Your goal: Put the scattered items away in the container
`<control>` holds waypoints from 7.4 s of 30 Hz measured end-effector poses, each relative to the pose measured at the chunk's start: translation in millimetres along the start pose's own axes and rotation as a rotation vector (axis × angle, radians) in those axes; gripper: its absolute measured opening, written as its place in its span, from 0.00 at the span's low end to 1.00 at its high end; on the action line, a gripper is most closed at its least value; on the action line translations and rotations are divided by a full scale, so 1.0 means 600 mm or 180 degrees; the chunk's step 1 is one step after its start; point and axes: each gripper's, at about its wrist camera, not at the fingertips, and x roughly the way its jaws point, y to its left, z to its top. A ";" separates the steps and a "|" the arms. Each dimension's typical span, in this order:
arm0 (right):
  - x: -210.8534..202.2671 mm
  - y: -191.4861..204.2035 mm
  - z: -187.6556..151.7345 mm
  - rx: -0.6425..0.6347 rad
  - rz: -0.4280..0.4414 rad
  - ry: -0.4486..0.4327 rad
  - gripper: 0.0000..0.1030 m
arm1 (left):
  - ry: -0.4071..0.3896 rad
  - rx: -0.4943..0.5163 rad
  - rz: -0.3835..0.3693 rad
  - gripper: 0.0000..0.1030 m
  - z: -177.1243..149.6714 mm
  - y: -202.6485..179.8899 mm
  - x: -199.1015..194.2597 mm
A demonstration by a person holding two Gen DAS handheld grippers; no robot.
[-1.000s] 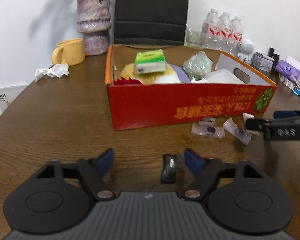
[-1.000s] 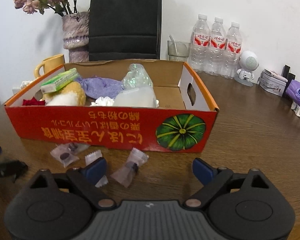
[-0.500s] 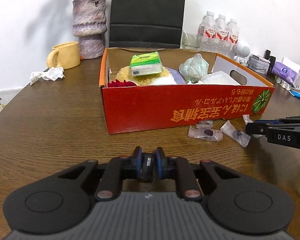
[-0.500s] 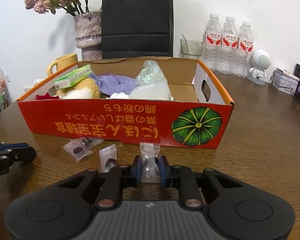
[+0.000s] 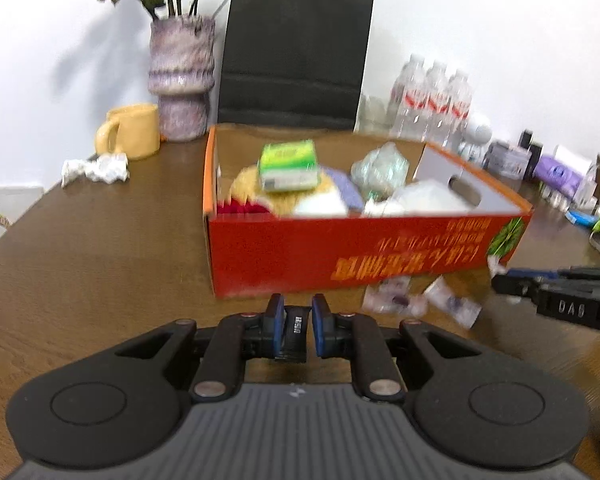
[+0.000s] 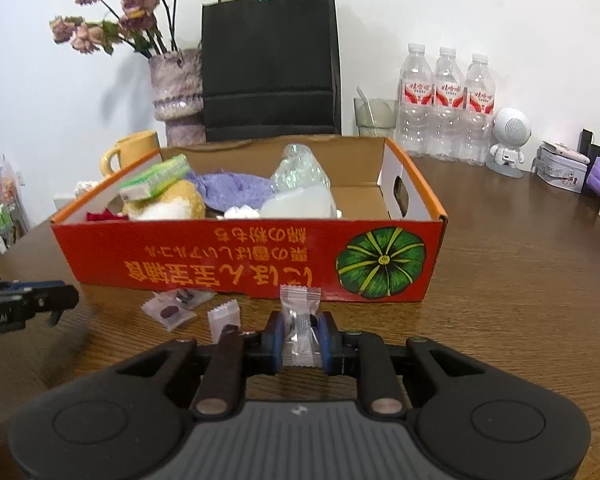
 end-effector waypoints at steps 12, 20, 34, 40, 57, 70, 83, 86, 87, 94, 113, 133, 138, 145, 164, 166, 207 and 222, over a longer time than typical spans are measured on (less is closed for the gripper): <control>-0.038 0.003 0.117 -0.0138 0.0195 -0.0542 0.17 | -0.0636 0.0013 -0.0140 0.15 0.136 -0.037 -0.008; 0.035 -0.002 0.186 -0.0154 0.0255 -0.0590 0.17 | -0.0520 -0.0233 -0.0204 0.15 0.188 -0.050 0.104; 0.099 -0.030 0.170 -0.0098 0.0097 -0.0279 0.17 | -0.0224 -0.0117 -0.0154 0.17 0.170 -0.047 0.156; 0.102 -0.023 0.172 -0.0181 -0.0100 -0.0180 1.00 | -0.0285 -0.0211 0.0093 1.00 0.172 -0.050 0.150; 0.105 -0.013 0.173 -0.0297 -0.0143 -0.0082 1.00 | -0.0223 -0.0134 0.0257 1.00 0.174 -0.053 0.154; 0.093 -0.007 0.172 -0.0356 -0.0140 -0.0116 1.00 | -0.0264 -0.0075 0.0245 1.00 0.171 -0.054 0.133; -0.020 0.015 0.087 -0.0478 -0.0022 -0.0271 1.00 | -0.0324 -0.0165 0.0108 1.00 0.091 -0.016 0.016; -0.016 0.025 0.061 -0.0479 0.0038 -0.0167 0.99 | -0.0254 -0.0184 0.0058 1.00 0.064 -0.018 0.009; -0.011 0.029 0.052 -0.0478 0.0044 -0.0125 0.99 | -0.0216 -0.0196 0.0041 1.00 0.055 -0.020 0.011; 0.033 0.051 0.018 -0.0641 0.0053 0.0154 0.89 | 0.0062 -0.0146 -0.0006 0.98 0.018 -0.038 0.043; 0.024 0.000 0.001 -0.0494 0.0333 0.0278 0.17 | 0.0378 0.0324 0.0113 0.82 0.001 -0.111 0.108; 0.019 -0.002 -0.002 -0.0520 0.0351 0.0229 0.17 | 0.0217 0.0278 -0.0064 0.30 -0.007 -0.112 0.084; 0.015 -0.001 -0.002 -0.0523 0.0353 0.0192 0.17 | 0.0117 0.0257 -0.0096 0.28 -0.007 -0.110 0.070; 0.006 -0.003 -0.002 -0.0492 0.0372 0.0139 0.17 | -0.0024 0.0227 -0.0176 0.27 -0.006 -0.107 0.043; 0.032 -0.024 0.189 -0.0281 0.0277 -0.0471 0.17 | -0.0826 0.0085 -0.0124 0.27 0.181 -0.095 0.066; 0.060 -0.028 0.192 -0.0235 0.0210 -0.0455 0.17 | -0.0762 0.0052 -0.0047 0.27 0.176 -0.093 0.102; 0.051 -0.011 0.161 -0.0419 -0.0134 -0.0226 0.98 | -0.0493 0.0018 0.0238 1.00 0.155 -0.070 0.085; -0.030 0.019 0.047 -0.0242 -0.0149 -0.0151 0.98 | -0.0319 -0.0178 0.0311 1.00 0.079 0.008 0.007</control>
